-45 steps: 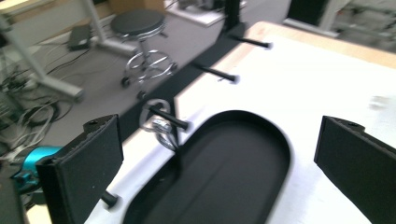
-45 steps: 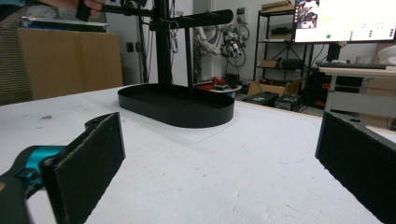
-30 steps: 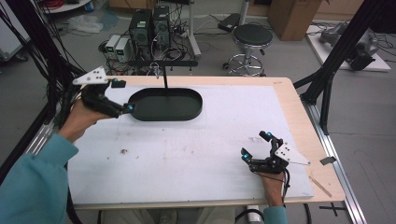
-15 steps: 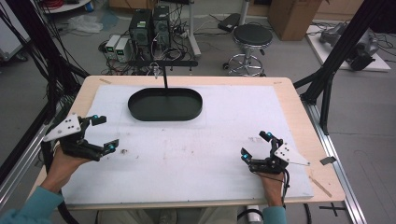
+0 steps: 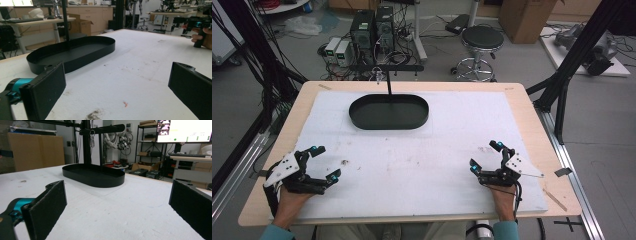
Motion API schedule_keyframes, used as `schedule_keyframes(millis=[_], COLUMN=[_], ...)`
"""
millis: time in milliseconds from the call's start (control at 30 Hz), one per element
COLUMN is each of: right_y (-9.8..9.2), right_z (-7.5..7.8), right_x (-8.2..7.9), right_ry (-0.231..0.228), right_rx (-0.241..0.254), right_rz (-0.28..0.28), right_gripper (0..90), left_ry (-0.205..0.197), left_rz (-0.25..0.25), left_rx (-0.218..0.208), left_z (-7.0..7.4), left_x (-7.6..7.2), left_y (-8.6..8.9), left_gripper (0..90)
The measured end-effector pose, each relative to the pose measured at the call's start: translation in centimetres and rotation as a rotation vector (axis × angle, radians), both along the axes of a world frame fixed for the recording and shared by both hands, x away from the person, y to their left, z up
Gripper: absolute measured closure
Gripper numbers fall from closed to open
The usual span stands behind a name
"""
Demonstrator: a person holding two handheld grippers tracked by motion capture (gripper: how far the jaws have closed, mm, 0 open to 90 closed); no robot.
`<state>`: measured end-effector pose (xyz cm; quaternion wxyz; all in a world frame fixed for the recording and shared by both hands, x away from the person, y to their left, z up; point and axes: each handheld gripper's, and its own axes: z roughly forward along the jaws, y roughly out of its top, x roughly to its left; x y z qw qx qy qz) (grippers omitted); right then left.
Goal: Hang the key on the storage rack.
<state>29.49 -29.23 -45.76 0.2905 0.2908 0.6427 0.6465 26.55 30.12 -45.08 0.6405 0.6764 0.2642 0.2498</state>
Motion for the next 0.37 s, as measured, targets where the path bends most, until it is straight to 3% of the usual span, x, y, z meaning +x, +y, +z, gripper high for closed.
schedule_keyframes(millis=[133,367], right_y=[-0.03,0.03], right_z=[0.0,-0.01], right_x=[0.01,0.05], right_ry=[0.003,0.004], right_rx=[0.003,0.001], right_rz=[0.002,0.004], right_gripper=[0.6,0.6], left_ry=[-0.035,-0.038], left_rz=[0.024,0.038], left_rx=[-0.048,-0.059], left_z=[-0.57,-0.63], left_x=[-0.46,-0.53], left_y=[0.34,0.4], left_gripper=[1.7,1.7])
